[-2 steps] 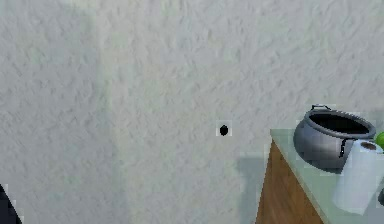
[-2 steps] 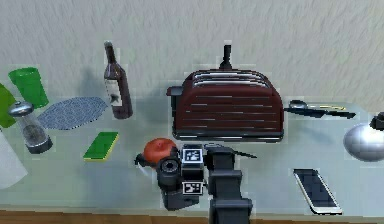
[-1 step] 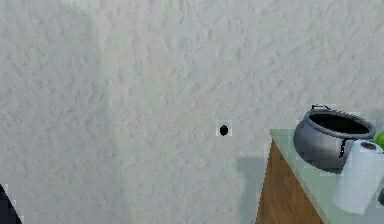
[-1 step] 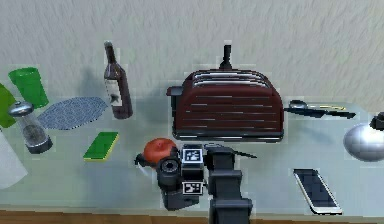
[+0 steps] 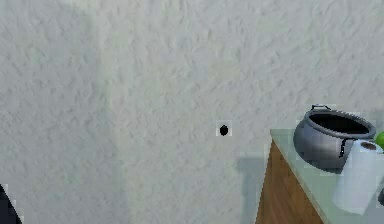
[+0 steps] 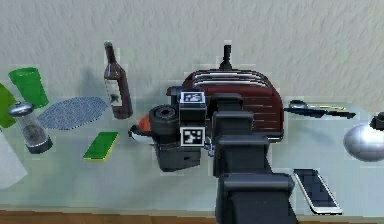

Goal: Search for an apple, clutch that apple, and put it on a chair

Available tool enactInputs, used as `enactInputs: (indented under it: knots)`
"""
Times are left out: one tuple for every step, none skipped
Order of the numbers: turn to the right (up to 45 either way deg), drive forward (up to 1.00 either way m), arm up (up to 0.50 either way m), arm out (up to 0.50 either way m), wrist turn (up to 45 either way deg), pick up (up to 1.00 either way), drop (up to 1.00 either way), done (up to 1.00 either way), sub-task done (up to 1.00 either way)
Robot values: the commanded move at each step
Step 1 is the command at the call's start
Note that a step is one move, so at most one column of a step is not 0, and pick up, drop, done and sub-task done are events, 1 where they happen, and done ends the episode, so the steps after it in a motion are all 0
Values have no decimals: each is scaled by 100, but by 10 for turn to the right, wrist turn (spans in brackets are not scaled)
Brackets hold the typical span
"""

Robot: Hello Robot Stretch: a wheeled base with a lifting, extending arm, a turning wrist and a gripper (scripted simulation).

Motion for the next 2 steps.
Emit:
enactInputs:
  knots:
    - [0, 0, 0, 0, -450, 0, 0, 0, 0]
    - [0, 0, 0, 0, -450, 0, 0, 0, 0]
